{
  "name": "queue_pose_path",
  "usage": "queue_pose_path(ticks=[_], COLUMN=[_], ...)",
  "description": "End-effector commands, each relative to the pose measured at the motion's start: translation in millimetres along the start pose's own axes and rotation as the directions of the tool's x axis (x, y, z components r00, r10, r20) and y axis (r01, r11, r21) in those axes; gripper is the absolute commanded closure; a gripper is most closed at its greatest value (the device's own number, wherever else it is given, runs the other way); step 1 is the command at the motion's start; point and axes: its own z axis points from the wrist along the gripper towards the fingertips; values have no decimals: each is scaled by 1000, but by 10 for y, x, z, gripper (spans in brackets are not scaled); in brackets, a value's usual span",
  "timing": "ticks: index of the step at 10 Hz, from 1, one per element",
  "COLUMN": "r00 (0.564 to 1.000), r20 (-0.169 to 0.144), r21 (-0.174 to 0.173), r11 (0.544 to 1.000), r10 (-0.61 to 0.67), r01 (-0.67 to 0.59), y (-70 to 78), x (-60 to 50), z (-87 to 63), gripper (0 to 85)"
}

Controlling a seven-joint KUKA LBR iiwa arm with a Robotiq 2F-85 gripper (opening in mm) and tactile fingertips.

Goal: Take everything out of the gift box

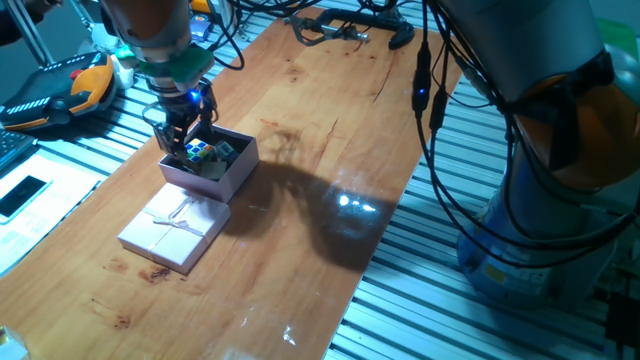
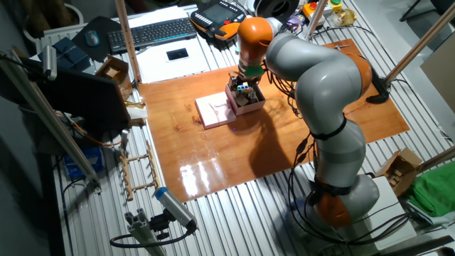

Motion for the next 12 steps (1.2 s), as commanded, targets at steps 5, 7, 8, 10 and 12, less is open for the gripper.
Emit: queue_pose_path(ticks=[5, 7, 8, 10, 12], r00=[1000, 1000, 1000, 1000, 999], r20=[-9, -9, -9, -8, -5], r21=[-16, -17, -19, -22, -24], r11=[1000, 999, 999, 999, 999], r10=[22, 26, 26, 30, 31], r01=[-22, -26, -27, -30, -31], y=[-10, -17, -16, -20, -20], x=[-31, -40, -45, -53, -61], z=[150, 188, 208, 266, 329], gripper=[60, 53, 53, 50, 50])
